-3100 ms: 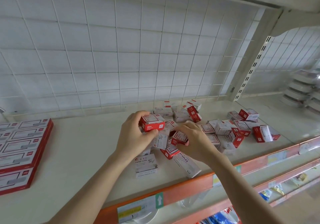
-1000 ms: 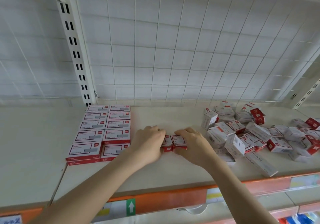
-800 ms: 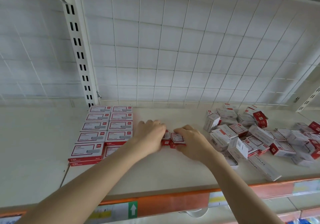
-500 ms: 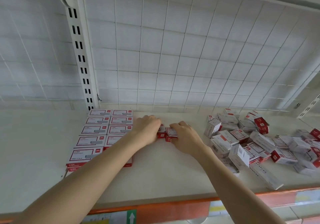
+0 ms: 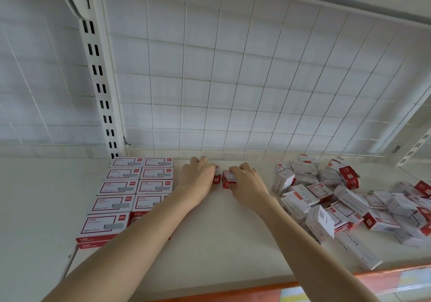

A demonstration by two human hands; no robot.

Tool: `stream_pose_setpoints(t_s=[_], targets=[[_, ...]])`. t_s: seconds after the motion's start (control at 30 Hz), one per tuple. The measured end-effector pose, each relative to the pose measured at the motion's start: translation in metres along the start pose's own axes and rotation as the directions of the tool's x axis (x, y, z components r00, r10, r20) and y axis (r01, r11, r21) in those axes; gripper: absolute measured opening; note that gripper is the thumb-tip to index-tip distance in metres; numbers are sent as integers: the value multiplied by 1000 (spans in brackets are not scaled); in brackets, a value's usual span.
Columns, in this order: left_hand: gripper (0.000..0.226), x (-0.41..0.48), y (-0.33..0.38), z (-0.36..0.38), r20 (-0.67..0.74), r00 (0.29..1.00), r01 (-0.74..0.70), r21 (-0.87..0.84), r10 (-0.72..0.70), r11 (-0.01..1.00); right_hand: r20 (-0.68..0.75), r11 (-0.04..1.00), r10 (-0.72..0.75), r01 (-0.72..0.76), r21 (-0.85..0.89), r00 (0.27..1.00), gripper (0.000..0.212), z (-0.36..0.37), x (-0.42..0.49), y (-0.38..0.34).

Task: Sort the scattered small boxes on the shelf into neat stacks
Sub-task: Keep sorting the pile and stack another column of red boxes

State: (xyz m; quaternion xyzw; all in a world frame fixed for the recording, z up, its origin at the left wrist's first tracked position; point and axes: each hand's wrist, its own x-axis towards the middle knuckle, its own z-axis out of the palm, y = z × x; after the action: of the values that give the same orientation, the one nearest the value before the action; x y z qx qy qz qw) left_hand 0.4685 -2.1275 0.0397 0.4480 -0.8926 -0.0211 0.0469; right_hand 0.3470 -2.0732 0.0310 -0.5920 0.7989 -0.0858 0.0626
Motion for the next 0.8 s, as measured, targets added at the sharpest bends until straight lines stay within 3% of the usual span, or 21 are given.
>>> stream_pose_setpoints(t_s=[0.43,0.8], targets=[[64,-33,17,21,-6,1000,18,27,-18,999,-60,999,4,-1,41,998,42,6,15,1],[66,-26,13,22,-17,998,56,-8,-56,998,-71,998,-8,12,66,997,45,7,21,-4]])
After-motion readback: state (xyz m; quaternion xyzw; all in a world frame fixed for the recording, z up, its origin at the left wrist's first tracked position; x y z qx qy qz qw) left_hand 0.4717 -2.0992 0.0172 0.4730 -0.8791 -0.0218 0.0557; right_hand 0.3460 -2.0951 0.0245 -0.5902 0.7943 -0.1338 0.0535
